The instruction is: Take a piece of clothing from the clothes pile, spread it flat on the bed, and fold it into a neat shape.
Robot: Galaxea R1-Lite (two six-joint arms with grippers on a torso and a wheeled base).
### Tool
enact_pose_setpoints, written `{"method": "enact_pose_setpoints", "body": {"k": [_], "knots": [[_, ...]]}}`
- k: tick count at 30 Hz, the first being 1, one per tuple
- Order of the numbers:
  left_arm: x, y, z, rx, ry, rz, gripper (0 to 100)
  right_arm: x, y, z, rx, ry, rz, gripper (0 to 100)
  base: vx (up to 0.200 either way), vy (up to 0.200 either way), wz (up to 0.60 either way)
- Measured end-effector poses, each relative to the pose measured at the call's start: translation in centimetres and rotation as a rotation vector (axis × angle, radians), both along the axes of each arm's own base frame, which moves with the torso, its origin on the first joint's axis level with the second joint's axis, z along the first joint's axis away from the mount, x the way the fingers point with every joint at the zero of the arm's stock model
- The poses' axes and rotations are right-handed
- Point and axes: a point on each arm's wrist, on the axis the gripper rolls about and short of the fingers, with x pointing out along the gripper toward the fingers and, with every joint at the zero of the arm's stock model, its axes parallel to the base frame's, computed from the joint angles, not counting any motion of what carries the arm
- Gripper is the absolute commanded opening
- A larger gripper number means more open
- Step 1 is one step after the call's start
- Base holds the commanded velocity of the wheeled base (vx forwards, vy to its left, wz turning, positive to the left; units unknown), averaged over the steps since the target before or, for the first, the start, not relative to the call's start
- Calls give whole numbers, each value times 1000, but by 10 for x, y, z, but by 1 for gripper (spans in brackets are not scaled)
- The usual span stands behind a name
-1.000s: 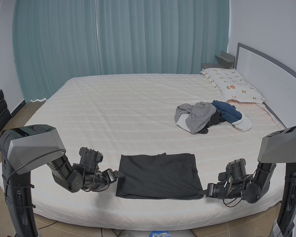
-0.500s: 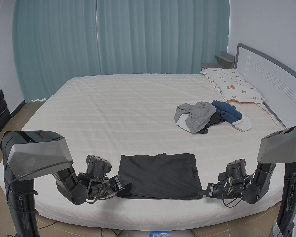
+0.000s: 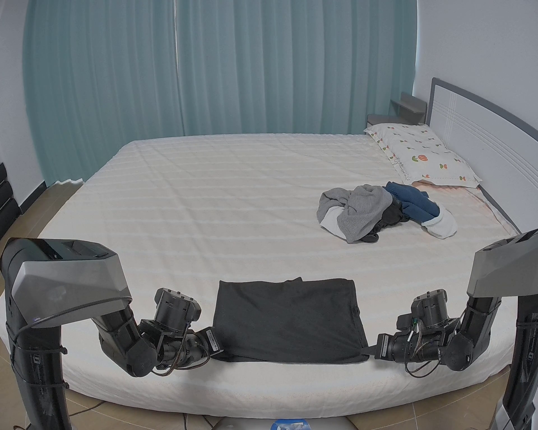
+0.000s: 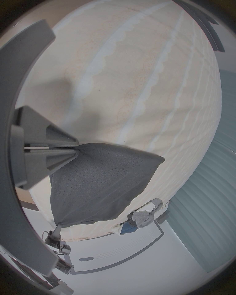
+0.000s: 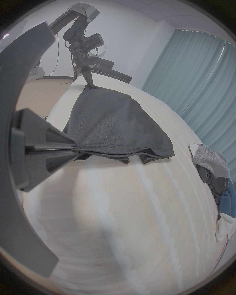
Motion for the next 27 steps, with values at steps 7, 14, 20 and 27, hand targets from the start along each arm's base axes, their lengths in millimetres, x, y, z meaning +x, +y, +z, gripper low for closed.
{"method": "enact_pose_setpoints", "body": {"k": [7,14,20,27], "knots": [[-3,4,5,9,-5,-4,0,-1,0,0,0,1,0,0,0,0,0],[-8,7,6,29,3,-20,0,-2,0,0,-2,3,1,0,0,0,0],[-10,7,5,39,20,-23,100,0,1,0,4,-19,4,100,0,0,0],[-10,5,5,38,22,-28,100,3,1,5,20,-69,-2,100,0,0,0]]}}
